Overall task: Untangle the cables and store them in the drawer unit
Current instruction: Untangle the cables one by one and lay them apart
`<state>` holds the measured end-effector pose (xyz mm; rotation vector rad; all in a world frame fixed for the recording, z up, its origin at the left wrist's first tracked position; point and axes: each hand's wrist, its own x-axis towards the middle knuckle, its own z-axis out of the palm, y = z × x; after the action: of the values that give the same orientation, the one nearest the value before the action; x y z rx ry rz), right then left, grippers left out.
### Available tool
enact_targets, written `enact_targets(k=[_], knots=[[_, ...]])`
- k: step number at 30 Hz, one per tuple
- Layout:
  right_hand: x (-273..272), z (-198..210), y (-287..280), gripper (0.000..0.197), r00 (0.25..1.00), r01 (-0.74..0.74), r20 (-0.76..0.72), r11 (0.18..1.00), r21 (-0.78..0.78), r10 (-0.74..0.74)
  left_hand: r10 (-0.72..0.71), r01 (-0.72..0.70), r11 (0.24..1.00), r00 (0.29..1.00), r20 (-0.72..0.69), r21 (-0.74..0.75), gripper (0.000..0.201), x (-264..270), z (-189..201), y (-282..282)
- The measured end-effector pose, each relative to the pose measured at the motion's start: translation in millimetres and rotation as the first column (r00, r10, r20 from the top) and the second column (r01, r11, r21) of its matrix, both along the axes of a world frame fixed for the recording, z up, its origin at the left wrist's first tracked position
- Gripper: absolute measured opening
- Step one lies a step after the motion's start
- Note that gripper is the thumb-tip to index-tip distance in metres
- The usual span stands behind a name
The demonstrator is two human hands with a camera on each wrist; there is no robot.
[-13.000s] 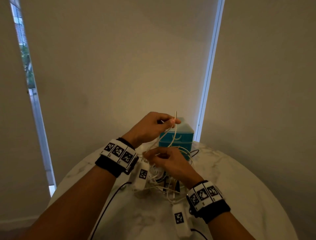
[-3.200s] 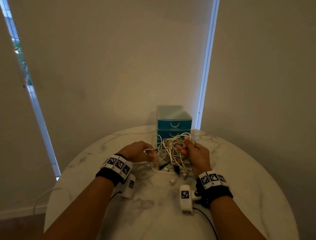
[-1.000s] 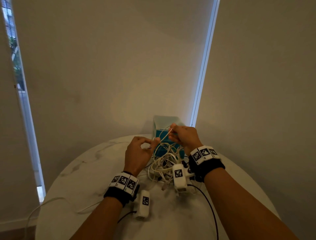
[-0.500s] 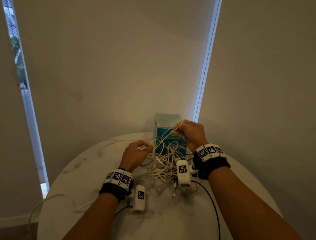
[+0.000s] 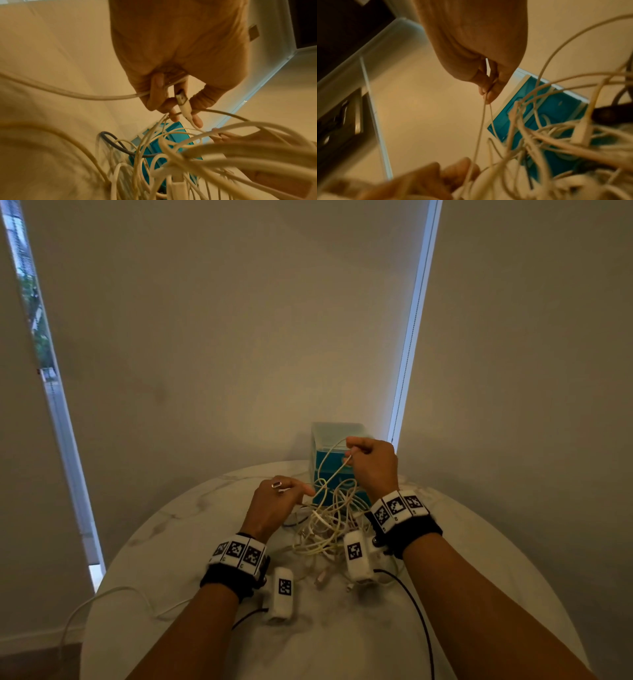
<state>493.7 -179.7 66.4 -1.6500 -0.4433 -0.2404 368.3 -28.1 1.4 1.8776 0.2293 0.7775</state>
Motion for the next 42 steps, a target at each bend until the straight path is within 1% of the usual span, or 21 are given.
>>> enact_targets(k=[2, 4, 5, 7, 9, 10, 12, 13, 16, 18, 21, 23, 25, 26, 29, 31, 34, 36, 38, 39, 42], knots=[[-2, -1, 1, 0.034, 0.995, -0.094, 0.016, 0.994, -0.054, 0.095, -0.016, 0.015, 1.000, 0.999, -0.038, -0.021, 0.024, 0, 2, 1], [-3, 1, 0, 0.044, 0.983, -0.183, 0.000, 0.968, -0.173, 0.186, -0.047, 0.035, 0.981, 0.997, -0.059, -0.190, 0.020, 0, 3, 0], [-3, 2, 0, 0.052, 0.980, -0.183, 0.022, 0.942, -0.281, 0.197, -0.071, 0.053, 0.964, 0.996, -0.057, -0.262, 0.017, -1, 3, -1], [-5, 3, 0, 0.072, 0.971, -0.074, 0.155, 0.846, -0.528, 0.181, -0.113, 0.094, 0.942, 0.993, -0.040, -0.321, 0.016, -1, 2, -3], [-9, 1, 2, 0.087, 0.939, 0.067, 0.289, 0.727, -0.683, 0.185, -0.130, 0.125, 0.936, 0.992, 0.008, -0.328, 0.017, 0, 1, -4], [-11, 0, 2, 0.085, 0.929, 0.122, 0.325, 0.687, -0.716, 0.174, -0.127, 0.131, 0.937, 0.991, 0.033, -0.323, 0.019, 0, 2, -3], [-15, 0, -1, 0.063, 0.917, 0.225, 0.378, 0.622, -0.750, 0.124, -0.102, 0.120, 0.941, 0.992, 0.073, -0.317, 0.022, 0, 3, -2], [-15, -1, -3, 0.055, 0.914, 0.264, 0.389, 0.565, -0.782, 0.110, -0.086, 0.109, 0.940, 0.993, 0.085, -0.325, 0.020, -1, 4, -2], [-13, -10, -10, 0.044, 0.902, 0.342, 0.403, 0.314, -0.886, 0.155, -0.031, 0.062, 0.939, 0.995, 0.097, -0.337, 0.012, 0, 3, -1], [-11, -16, -14, 0.042, 0.896, 0.367, 0.411, 0.242, -0.898, 0.167, 0.032, -0.006, 0.963, 0.995, 0.092, -0.269, 0.010, 0, 1, -1], [-15, -18, -14, 0.038, 0.872, 0.434, 0.475, 0.260, -0.862, 0.118, 0.137, -0.122, 0.981, 0.986, 0.096, -0.149, 0.006, 1, 3, -5], [-21, -13, -13, 0.036, 0.839, 0.489, 0.535, 0.289, -0.823, 0.102, 0.191, -0.193, 0.981, 0.977, 0.094, 0.009, 0.009, 0, 4, -5], [-24, -4, -15, 0.036, 0.797, 0.537, 0.598, 0.350, -0.767, 0.086, 0.254, -0.256, 0.953, 0.967, 0.031, 0.163, 0.026, 2, 0, 5], [-24, 1, -18, 0.036, 0.785, 0.540, 0.613, 0.391, -0.746, 0.085, 0.274, -0.267, 0.947, 0.961, -0.017, 0.177, 0.036, 4, -4, 14], [-17, 11, -23, 0.033, 0.831, 0.446, 0.552, 0.509, -0.736, 0.071, 0.261, -0.242, 0.955, 0.961, -0.095, 0.168, 0.045, 4, -16, 35], [-7, 15, -25, 0.027, 0.884, 0.337, 0.466, 0.633, -0.697, 0.041, 0.231, -0.224, 0.972, 0.967, -0.103, 0.078, 0.045, 5, -14, 31], [-3, 21, -24, 0.033, 0.969, 0.086, 0.245, 0.904, -0.419, 0.021, 0.202, -0.203, 0.978, 0.979, -0.027, -0.044, 0.039, 3, -3, 20], [-5, 25, -23, 0.039, 0.986, -0.030, 0.155, 0.978, -0.206, 0.063, 0.196, -0.186, 0.974, 0.978, 0.065, -0.132, 0.035, 3, 3, 16], [-8, 29, -24, 0.041, 0.988, -0.144, 0.057, 0.989, 0.017, 0.143, 0.181, -0.158, 0.972, 0.975, 0.128, -0.175, 0.028, 3, 6, 13], [-10, 31, -25, 0.041, 0.979, -0.202, 0.007, 0.969, 0.139, 0.203, 0.181, -0.156, 0.973, 0.973, 0.141, -0.172, 0.026, 5, 5, 13], [-17, 39, -32, 0.035, 0.916, -0.342, -0.051, 0.838, 0.425, 0.399, 0.187, -0.168, 0.975, 0.975, 0.124, -0.147, 0.018, 9, 0, 15]])
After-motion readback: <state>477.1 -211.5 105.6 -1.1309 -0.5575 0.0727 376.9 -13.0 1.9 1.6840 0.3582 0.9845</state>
